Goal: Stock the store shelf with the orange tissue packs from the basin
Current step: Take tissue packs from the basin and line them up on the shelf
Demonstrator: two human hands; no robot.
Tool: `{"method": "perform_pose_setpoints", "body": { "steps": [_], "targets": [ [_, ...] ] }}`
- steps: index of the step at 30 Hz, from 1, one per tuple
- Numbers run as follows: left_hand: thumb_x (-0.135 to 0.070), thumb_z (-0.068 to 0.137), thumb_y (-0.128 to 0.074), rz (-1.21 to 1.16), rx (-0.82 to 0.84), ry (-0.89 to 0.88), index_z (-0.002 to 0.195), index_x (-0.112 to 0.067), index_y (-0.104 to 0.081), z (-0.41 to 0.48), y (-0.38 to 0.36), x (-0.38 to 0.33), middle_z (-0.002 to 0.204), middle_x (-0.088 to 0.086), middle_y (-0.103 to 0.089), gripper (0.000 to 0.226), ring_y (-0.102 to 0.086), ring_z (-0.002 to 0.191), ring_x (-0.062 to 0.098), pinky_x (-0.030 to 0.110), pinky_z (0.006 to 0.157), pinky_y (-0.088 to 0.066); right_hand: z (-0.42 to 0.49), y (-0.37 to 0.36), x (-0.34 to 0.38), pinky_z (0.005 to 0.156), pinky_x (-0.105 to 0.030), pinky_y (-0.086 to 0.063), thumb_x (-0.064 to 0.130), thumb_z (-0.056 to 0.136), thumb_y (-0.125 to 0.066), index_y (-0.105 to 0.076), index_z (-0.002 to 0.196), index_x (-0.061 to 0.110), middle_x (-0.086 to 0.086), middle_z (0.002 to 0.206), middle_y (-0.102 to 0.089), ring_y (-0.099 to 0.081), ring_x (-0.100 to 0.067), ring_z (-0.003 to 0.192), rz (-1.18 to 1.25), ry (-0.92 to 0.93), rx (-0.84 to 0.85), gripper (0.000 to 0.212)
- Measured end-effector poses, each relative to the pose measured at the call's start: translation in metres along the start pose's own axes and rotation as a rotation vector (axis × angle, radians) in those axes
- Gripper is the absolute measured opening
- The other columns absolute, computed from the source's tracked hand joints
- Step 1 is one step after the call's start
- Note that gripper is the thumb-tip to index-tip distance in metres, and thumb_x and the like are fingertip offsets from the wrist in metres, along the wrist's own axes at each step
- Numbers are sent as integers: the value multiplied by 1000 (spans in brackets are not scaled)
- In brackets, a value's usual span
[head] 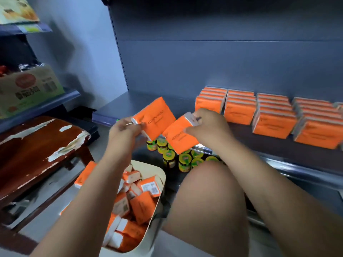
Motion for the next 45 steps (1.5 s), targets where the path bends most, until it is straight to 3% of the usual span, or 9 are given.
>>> {"method": "perform_pose_setpoints", "body": {
  "steps": [4, 7, 9, 12, 14, 18, 27, 38, 45],
  "targets": [
    [0, 91, -71, 31, 133, -68, 108, -10, -67, -10, -59, -20, 106, 21, -73, 20, -74, 94, 32, 43, 77, -64, -11, 46, -63, 75, -35, -52, 29, 76, -87, -66, 102, 28, 4, 90, -72, -68, -17, 85, 199, -20, -34, 33],
    [3, 91, -70, 64, 218, -103, 104, -12, -68, -20, -101, -24, 93, 7, -75, 20, -74, 85, 22, 38, 71, -64, -17, 74, -103, 74, -33, -52, 20, 80, -86, -46, 144, 40, 6, 92, -72, -69, -16, 81, 266, -38, -88, 78],
    [5, 91, -69, 56, 220, -117, 101, -14, -67, -22, -125, -19, 82, -3, -75, 21, -74, 81, 18, 36, 68, -63, -16, 90, -114, 72, -30, -47, 18, 83, -82, -37, 154, 38, 6, 99, -69, -63, -13, 82, 206, -31, -104, 86],
    [6, 95, -63, 9, 133, -125, 104, -16, -64, -24, -150, -5, 75, -12, -72, 24, -71, 74, 8, 27, 62, -59, -9, 113, -119, 80, -28, -41, 20, 82, -81, -64, 131, 35, 5, 114, -62, -59, -17, 102, 85, -42, -168, 53],
    [5, 97, -60, -20, 105, -133, 109, -16, -61, -25, -164, 1, 85, -6, -72, 24, -71, 75, 7, 24, 61, -58, -4, 126, -128, 77, -26, -42, 20, 80, -80, -68, 116, 34, 7, 106, -64, -61, -17, 100, 63, -77, -219, 40],
    [5, 99, -56, -4, 116, -168, 115, -16, -60, -11, -183, 6, 99, 1, -72, 26, -71, 85, 11, 28, 68, -59, 9, 150, -141, 65, 0, -33, 25, 81, -80, -70, 111, 32, 13, 94, -64, -60, -10, 87, -17, -93, -285, 32],
    [5, 99, -55, 19, 46, -131, 116, -16, -59, 47, -192, 24, 102, 1, -72, 27, -71, 87, 11, 28, 70, -59, 40, 157, -149, 70, -23, -33, 20, 82, -82, -72, 112, 23, 5, 86, -67, -62, -14, 88, -159, 35, -273, 32],
    [4, 98, -56, 0, 78, -107, 115, -15, -55, 89, -224, 27, 96, -3, -69, 26, -68, 81, 7, 30, 73, -58, 82, 110, -157, 69, -28, -31, 14, 83, -77, -66, 120, 17, 8, 92, -46, -49, -16, 80, -357, 203, -250, 39],
    [6, 96, -57, 24, 105, -121, 107, -16, -57, 97, -222, 28, 91, -3, -69, 25, -68, 74, 6, 24, 63, -58, 92, 96, -159, 85, -39, -47, 21, 82, -74, -69, 111, 13, -9, 101, -69, -55, -35, 104, -624, 175, -286, 31]
  ]
}}
Point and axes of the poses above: each hand's wrist, its own z-axis towards the middle knuckle, its own y-axis out of the back of the hand, x = y × z, the point moved 9 cm from there along z, towards the middle knuckle
